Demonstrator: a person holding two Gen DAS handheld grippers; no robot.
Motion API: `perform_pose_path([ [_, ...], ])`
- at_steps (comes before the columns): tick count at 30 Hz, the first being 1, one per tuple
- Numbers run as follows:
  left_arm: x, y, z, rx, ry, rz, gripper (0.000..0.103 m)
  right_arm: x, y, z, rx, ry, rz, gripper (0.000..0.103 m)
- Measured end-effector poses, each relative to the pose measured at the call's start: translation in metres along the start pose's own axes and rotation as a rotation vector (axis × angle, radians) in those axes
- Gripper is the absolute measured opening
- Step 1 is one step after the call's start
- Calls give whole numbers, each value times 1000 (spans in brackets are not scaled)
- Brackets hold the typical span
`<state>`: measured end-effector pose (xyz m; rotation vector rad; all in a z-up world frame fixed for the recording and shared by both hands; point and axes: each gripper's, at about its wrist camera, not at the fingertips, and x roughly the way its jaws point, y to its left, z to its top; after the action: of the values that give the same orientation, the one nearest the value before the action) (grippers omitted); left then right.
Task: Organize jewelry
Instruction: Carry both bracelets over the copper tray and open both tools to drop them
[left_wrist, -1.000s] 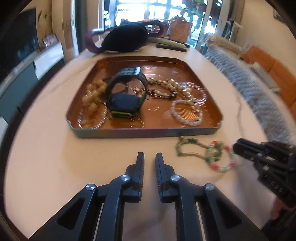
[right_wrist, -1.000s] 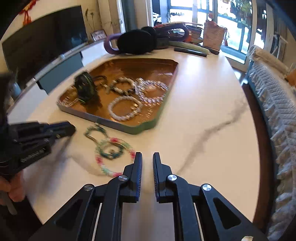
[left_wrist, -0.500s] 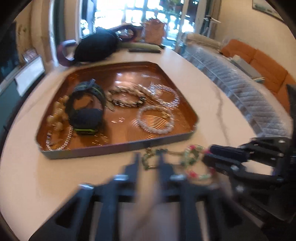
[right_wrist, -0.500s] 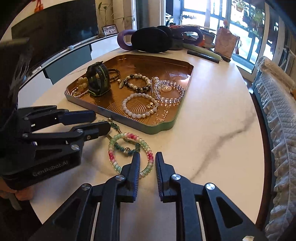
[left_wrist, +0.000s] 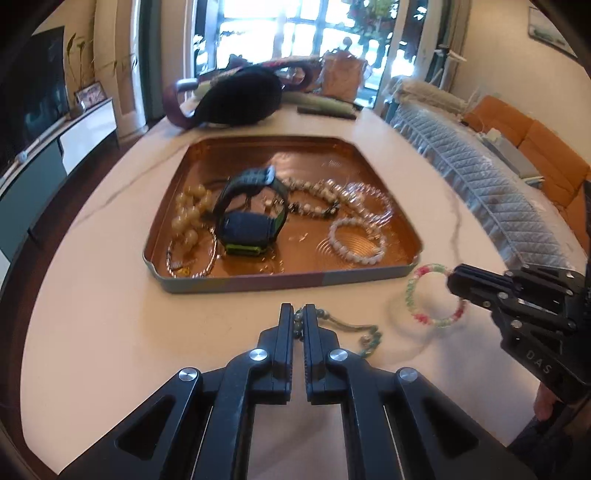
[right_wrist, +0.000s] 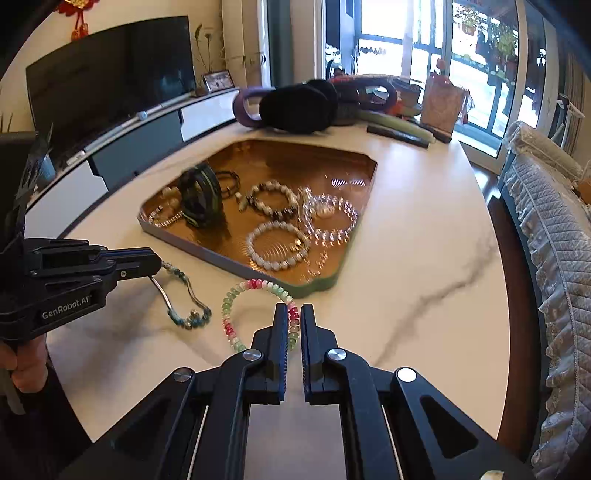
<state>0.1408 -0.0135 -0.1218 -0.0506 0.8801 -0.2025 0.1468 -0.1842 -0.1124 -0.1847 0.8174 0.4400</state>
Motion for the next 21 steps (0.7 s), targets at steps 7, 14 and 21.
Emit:
perform_pose_path([
  [7, -27, -7, 5, 35, -65, -17, 5, -7, 9, 6, -18, -23, 13, 6],
  [14, -55, -19, 11, 88, -146, -54, 5, -17, 15, 16, 2, -51, 45, 6],
  [21, -76, -22, 20, 119, -210, -65, 5, -37, 22, 41, 6, -125, 66, 6],
])
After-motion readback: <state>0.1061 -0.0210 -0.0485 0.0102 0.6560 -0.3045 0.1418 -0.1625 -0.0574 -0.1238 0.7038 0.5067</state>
